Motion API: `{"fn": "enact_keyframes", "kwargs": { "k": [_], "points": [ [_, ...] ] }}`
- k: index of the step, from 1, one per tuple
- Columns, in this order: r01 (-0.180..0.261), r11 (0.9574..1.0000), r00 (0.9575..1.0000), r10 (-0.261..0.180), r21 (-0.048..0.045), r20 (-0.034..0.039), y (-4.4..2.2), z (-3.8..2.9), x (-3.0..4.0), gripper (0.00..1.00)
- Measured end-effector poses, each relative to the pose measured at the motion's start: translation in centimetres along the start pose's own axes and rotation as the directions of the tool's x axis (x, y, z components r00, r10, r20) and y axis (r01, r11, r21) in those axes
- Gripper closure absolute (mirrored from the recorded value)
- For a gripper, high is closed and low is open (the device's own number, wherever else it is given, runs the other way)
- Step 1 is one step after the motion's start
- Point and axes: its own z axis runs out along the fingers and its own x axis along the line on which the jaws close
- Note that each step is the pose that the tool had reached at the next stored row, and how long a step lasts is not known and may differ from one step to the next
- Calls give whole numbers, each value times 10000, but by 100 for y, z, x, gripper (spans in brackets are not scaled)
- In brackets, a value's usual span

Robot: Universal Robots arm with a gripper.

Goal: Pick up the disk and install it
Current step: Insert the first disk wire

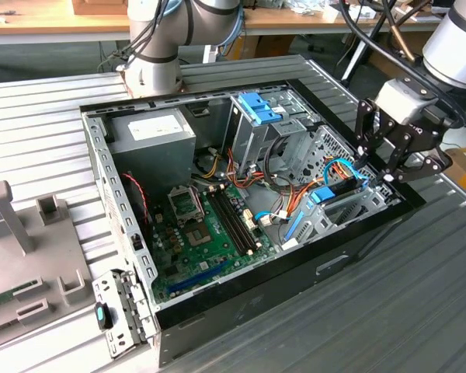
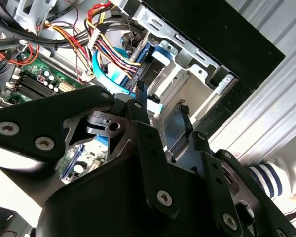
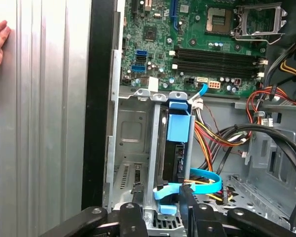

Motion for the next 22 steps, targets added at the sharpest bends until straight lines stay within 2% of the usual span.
{"fn": "enact_keyframes", "kwargs": {
  "k": [1,3,4,7,12,14,16,22],
  "points": [
    [1,10000,10000,-1,0,1,0,1,17,58],
    [1,10000,10000,-1,0,1,6,3,94,58],
    [1,10000,10000,-1,1,4,19,10,103,58],
    [1,10000,10000,-1,0,1,70,12,101,58],
    [8,10000,10000,-8,-13,20,60,16,79,58],
    [87,9999,10000,-87,-56,30,34,18,69,58],
    [145,9998,9999,-145,-129,50,29,68,69,58],
    [145,9998,9999,-144,-132,55,29,71,69,58]
  ]
}}
